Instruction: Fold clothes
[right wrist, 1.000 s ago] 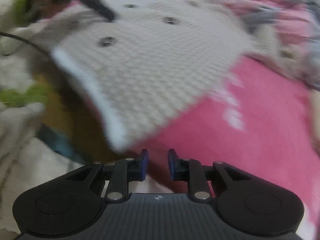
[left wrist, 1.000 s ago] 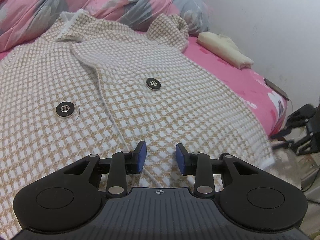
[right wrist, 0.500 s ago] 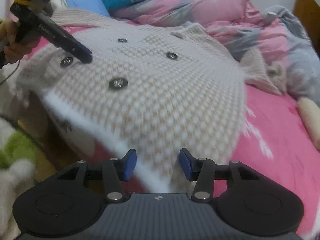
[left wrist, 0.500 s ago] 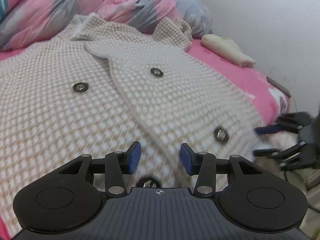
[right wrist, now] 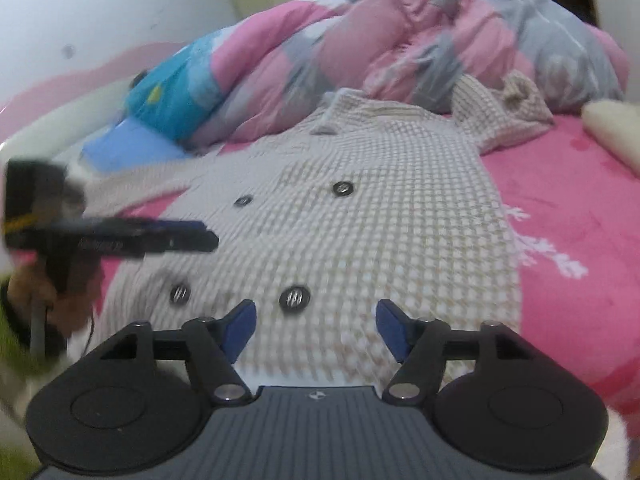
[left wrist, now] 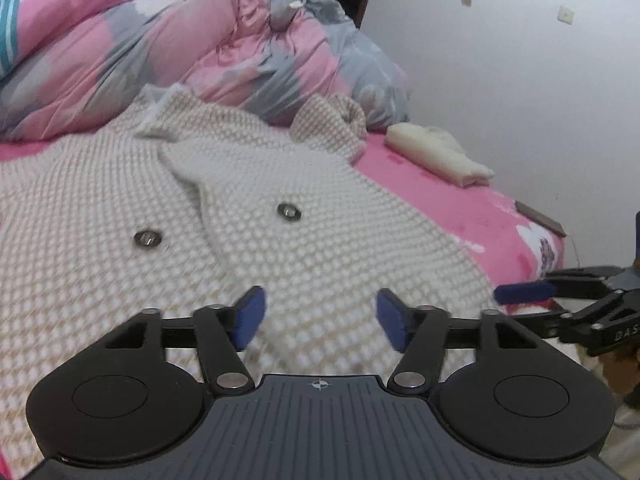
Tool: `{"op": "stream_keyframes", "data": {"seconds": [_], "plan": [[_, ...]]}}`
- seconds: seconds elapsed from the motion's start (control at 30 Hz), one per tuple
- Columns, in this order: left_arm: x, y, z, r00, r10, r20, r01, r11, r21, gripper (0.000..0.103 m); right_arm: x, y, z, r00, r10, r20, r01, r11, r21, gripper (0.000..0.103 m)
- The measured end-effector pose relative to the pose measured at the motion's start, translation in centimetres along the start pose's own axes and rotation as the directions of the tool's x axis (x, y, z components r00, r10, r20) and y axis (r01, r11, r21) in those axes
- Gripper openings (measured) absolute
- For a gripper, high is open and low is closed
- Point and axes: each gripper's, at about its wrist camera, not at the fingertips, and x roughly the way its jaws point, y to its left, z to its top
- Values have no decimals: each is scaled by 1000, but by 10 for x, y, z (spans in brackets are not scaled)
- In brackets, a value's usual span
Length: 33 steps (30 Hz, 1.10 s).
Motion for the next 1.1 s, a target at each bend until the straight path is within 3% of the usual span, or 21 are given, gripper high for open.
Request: {"op": "stream_keyframes", "data": {"seconds": [0.13, 0.23, 0.33, 0.5, 0.63, 0.77, 0.93, 0.97, 1.0, 1.07, 1.1], "plan": [[21, 4, -6, 999, 53, -10, -54, 998, -36, 92, 16, -19, 4, 1000, -7, -11, 9, 983, 184, 88], [36, 14, -14, 992, 91, -85, -96, 994, -56, 94, 20, -40, -1, 1000, 4, -29, 6, 942, 335, 91], [24, 22, -11, 996, 66, -59, -70, 995, -67, 99, 18, -51, -1, 1000, -15, -18, 21, 920, 392, 94], [15, 42, 31, 999, 21, 34, -17, 992, -125, 101, 13, -50, 32, 995, -34, 98, 0, 948, 318, 102], [41, 54, 83, 995, 37, 94, -26, 994, -108, 101, 27, -50, 79, 980, -15, 196, -29, 975, 222, 102], [98, 69, 116, 990, 68, 120, -60, 995, -74, 96, 56, -60, 136, 966, -25, 259, -23, 983, 180, 100], [170, 92, 118, 995, 88, 39, -84, 992, -96, 57, 137, -88, 214, 980, -43, 194, 1, 977, 211, 60], [182, 100, 114, 996, 87, 14, -85, 989, -121, 53, 161, -97, 224, 986, -44, 160, 7, 973, 230, 55], [191, 108, 109, 996, 89, -15, -90, 984, -151, 52, 186, -106, 234, 992, -41, 120, 11, 970, 243, 43], [200, 119, 101, 996, 84, -36, -89, 980, -179, 43, 234, -121, 249, 997, -61, 39, 49, 965, 256, 36], [200, 121, 98, 997, 75, -28, -79, 979, -186, 43, 257, -124, 255, 997, -74, -1, 73, 969, 238, 31]]}}
